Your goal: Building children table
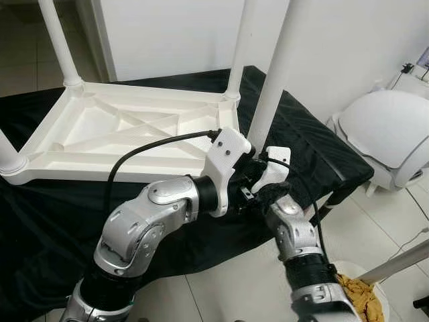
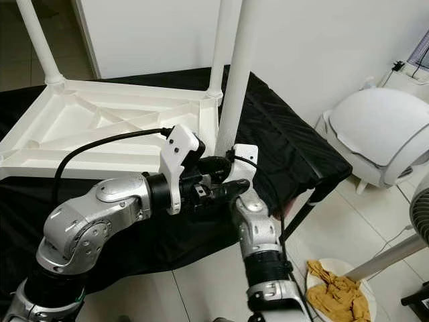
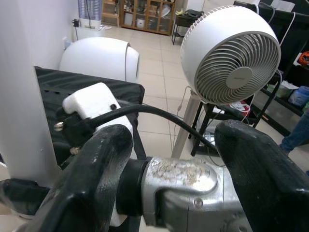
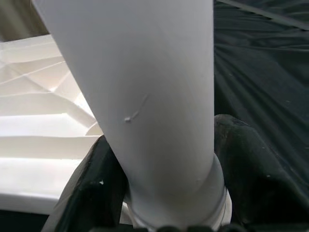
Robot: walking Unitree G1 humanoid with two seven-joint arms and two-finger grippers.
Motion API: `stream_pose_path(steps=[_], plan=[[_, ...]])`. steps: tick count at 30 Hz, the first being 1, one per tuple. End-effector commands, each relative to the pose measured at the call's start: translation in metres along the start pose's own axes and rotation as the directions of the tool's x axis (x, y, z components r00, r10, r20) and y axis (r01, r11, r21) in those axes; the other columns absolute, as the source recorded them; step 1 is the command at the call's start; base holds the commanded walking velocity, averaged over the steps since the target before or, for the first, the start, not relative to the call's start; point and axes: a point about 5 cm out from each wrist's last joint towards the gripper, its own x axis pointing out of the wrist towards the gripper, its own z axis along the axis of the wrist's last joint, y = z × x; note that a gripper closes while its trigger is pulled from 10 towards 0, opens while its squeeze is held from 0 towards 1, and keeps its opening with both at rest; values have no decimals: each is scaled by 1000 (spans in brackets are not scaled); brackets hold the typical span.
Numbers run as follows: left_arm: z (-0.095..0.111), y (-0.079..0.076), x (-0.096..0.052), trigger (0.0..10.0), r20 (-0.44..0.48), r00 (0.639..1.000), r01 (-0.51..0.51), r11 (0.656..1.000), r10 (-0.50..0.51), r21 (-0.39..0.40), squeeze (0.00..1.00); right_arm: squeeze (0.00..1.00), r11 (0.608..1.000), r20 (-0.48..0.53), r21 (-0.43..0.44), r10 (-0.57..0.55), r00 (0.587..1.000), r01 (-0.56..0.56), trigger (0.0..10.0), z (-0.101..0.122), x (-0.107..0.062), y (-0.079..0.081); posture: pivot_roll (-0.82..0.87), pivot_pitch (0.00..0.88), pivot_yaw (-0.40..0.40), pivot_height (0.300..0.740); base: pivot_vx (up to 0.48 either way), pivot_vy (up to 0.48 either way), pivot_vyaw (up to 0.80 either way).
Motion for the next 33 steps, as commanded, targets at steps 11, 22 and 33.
stream_pose_path(steps=[11,22,33], plan=[[1,-2,1,10000,-4,1000,-15,1000,15,3,0,0,994,-38,-1,-108,993,108,2980,-1,-9,13,-62,48,-58,740,0,0,0],[1,0,0,10000,-2,1000,-23,1000,23,5,0,1000,994,2,-63,-93,996,93,10000,8,-7,3,-59,46,-62,740,0,0,0],[4,1,1,10000,4,1000,-25,1000,25,12,0,1000,974,6,-122,192,981,-189,10000,27,8,-23,-61,45,-62,740,0,0,0]])
